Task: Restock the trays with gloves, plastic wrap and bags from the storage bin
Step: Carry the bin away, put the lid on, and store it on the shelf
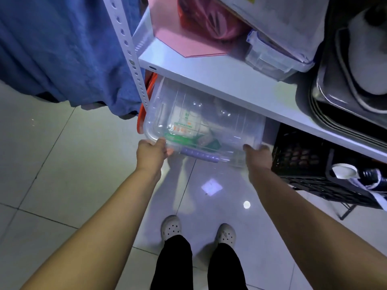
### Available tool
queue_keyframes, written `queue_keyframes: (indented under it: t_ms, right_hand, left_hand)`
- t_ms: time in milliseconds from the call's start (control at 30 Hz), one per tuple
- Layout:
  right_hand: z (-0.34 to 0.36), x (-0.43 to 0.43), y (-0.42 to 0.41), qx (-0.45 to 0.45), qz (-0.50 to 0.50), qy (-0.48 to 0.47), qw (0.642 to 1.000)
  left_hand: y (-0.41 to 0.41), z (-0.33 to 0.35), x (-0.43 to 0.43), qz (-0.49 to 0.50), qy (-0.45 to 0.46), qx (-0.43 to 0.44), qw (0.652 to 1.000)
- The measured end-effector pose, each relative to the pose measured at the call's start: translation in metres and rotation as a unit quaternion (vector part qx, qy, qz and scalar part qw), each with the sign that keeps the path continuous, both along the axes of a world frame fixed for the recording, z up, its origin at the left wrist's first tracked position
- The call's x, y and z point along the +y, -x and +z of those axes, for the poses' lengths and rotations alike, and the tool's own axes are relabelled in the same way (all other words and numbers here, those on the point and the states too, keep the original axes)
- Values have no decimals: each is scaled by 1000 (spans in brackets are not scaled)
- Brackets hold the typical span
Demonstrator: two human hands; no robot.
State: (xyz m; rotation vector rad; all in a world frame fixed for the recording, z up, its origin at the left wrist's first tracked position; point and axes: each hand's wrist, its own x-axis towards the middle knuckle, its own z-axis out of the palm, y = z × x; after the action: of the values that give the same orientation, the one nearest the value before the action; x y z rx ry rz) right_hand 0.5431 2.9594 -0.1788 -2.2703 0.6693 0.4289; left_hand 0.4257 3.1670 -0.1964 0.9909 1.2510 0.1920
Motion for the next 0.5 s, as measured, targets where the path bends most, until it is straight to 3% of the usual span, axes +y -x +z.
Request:
queue_keyframes:
  t_ms: [100, 167, 500]
  right_hand:
    - [6, 3, 17, 120, -132, -163, 970]
    - [10, 10, 16, 140, -183, -263, 937]
    - [-2, 41, -12, 34, -221, -362, 905]
  left_hand:
    - [-15, 1, 2, 13, 3, -15, 1000]
    - [-27, 2, 8, 17, -5, -26, 1000]
    - [-74, 5, 45, -26, -46, -49, 997]
